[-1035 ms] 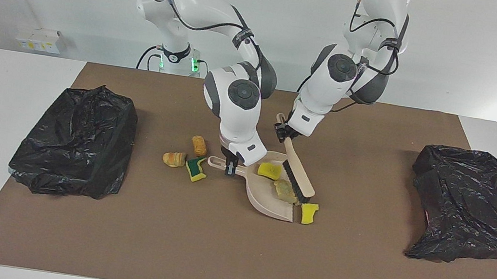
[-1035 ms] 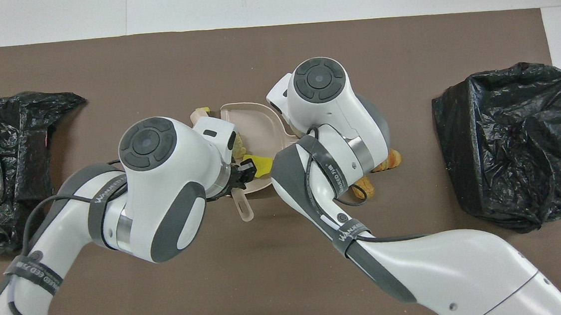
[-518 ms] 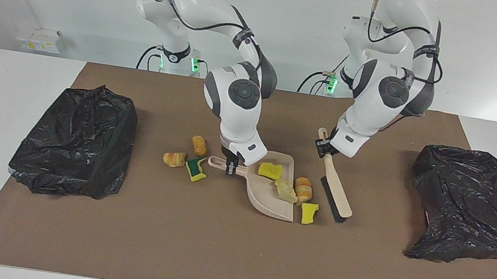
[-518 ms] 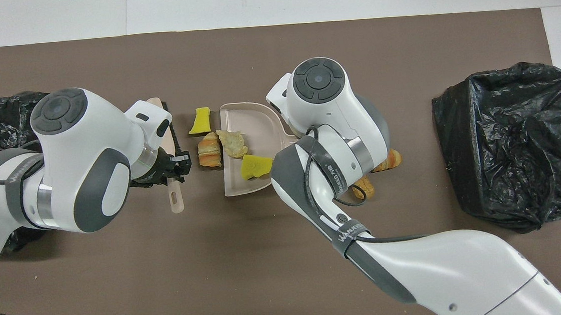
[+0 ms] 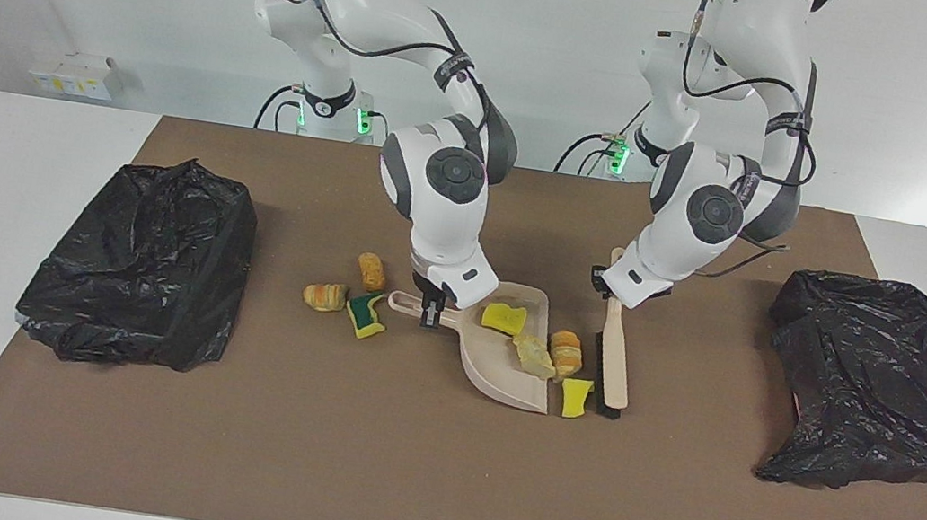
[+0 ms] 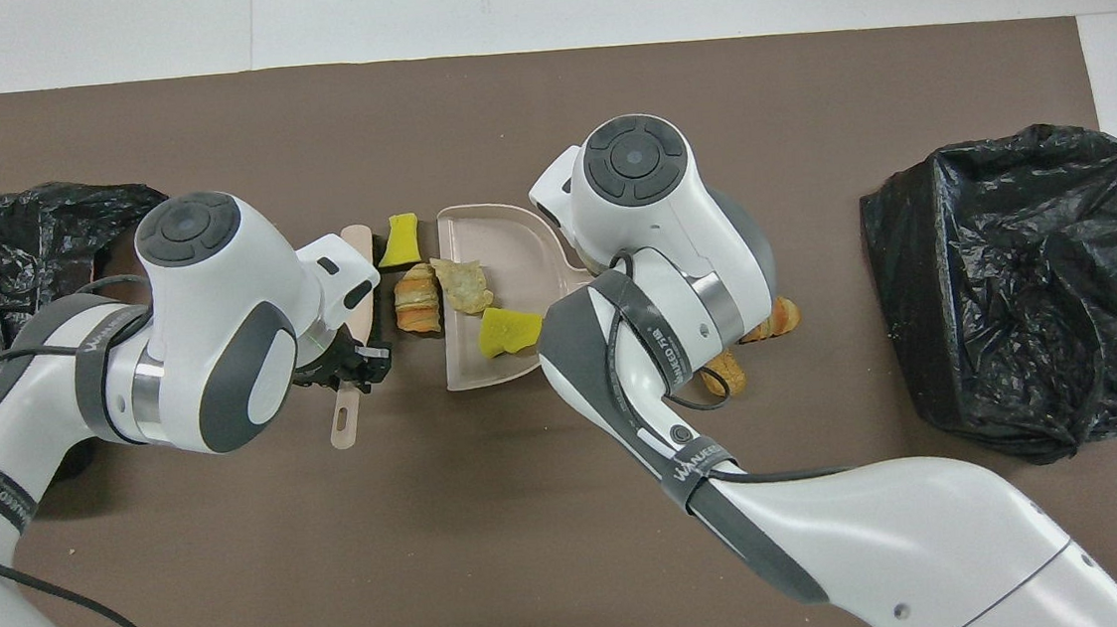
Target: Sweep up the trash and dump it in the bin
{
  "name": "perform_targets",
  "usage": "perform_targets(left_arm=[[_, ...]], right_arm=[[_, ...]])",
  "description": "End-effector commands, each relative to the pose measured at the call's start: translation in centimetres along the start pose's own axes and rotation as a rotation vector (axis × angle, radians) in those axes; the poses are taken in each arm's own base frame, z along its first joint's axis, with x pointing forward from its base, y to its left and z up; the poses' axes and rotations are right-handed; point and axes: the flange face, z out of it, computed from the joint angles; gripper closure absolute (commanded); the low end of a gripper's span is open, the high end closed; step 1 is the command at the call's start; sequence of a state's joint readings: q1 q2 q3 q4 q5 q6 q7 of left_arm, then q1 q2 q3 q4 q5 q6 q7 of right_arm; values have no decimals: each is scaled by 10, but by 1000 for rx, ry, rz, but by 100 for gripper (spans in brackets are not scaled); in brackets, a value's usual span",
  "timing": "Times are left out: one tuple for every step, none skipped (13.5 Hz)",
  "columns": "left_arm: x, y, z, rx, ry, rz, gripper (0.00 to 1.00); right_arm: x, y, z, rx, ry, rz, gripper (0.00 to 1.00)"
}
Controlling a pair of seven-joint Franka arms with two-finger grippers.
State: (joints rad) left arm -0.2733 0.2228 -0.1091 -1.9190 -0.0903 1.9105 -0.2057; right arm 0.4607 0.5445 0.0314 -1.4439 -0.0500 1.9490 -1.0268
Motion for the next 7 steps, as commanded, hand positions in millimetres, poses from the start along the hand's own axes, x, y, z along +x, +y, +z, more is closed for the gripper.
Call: perform_targets(left_arm=[[-26,44,3,48,-5,108,100],[-35,67,3,54,-3,146,100],[-43,85,2,57,-3,172,100],[-48,97,3,62,-4,192,100],[-54,106,3,65,-2,208,100],[-57,109,3,67,-4,213,100],[-56,105,2,66,-5,205,100]], right_arm=[[-3,-5,-4,-10,30,3,100],[-3,-5,-4,-10,30,3,100],[-3,-5,-4,-10,30,3,100],[-3,-5,-4,-10,30,3,100],[-3,-5,-4,-10,30,5,100],[-3,-5,-4,-10,30,5,100],[-3,-5,-4,-10,30,5,100]])
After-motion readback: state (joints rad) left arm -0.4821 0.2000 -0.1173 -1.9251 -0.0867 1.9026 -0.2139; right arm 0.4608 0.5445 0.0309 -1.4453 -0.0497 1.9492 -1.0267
